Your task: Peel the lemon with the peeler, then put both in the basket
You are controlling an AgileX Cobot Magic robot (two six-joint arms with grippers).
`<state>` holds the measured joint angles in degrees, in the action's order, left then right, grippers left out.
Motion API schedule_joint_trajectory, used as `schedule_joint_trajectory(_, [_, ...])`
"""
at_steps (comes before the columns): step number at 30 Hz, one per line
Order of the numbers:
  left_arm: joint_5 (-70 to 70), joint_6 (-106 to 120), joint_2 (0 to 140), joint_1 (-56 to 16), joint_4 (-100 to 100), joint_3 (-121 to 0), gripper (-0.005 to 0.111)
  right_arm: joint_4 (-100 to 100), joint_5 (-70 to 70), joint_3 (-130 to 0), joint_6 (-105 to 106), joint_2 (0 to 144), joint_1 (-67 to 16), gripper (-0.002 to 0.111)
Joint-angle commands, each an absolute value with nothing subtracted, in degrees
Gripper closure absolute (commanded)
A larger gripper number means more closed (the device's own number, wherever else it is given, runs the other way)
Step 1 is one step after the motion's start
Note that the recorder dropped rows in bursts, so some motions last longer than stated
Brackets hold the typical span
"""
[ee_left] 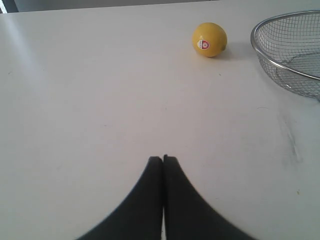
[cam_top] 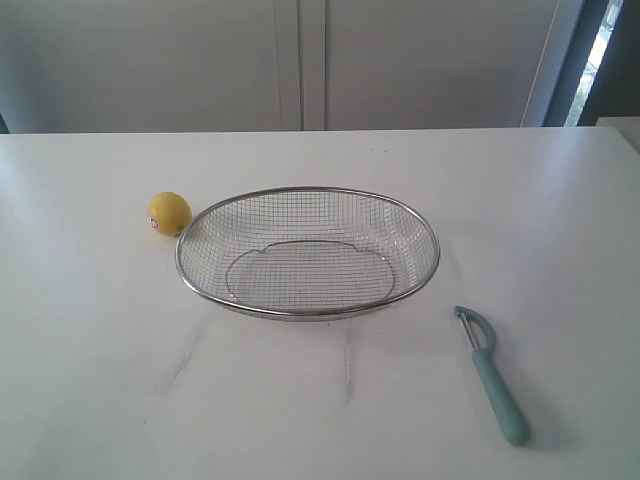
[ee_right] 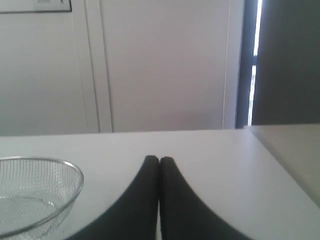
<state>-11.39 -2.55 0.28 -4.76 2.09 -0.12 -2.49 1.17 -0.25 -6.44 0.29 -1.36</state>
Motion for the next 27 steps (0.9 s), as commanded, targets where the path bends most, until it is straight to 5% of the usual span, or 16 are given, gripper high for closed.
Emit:
schedule_joint_trajectory(1, [-11.2, -2.53, 0.0, -4.68, 2.51, 0.0, 0.107, -2.85, -4.58, 0.0, -6.32, 0.0, -1.67, 0.108])
schedule_joint_trajectory(27, [-11.2, -2.53, 0.0, -4.68, 2.51, 0.0, 0.107, 2.26, -35.96, 0.0, -5.82, 0.0, -1.67, 0.108])
